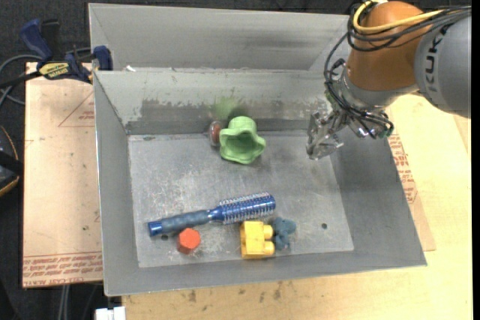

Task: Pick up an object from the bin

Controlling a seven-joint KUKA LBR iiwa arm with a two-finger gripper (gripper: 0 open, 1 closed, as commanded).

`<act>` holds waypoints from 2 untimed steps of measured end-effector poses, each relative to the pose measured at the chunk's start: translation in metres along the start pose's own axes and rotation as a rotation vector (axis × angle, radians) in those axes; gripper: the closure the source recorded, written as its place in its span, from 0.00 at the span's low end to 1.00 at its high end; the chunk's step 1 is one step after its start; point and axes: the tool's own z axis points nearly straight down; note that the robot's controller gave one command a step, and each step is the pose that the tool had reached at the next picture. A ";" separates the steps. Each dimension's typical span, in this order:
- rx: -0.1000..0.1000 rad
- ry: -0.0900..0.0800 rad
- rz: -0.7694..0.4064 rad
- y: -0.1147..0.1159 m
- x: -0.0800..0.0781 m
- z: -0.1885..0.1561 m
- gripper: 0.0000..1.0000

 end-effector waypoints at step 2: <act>-0.005 0.002 -0.143 -0.031 0.017 -0.051 1.00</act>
Offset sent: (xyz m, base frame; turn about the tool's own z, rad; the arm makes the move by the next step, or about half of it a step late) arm -0.0585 -0.0500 0.1151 0.1060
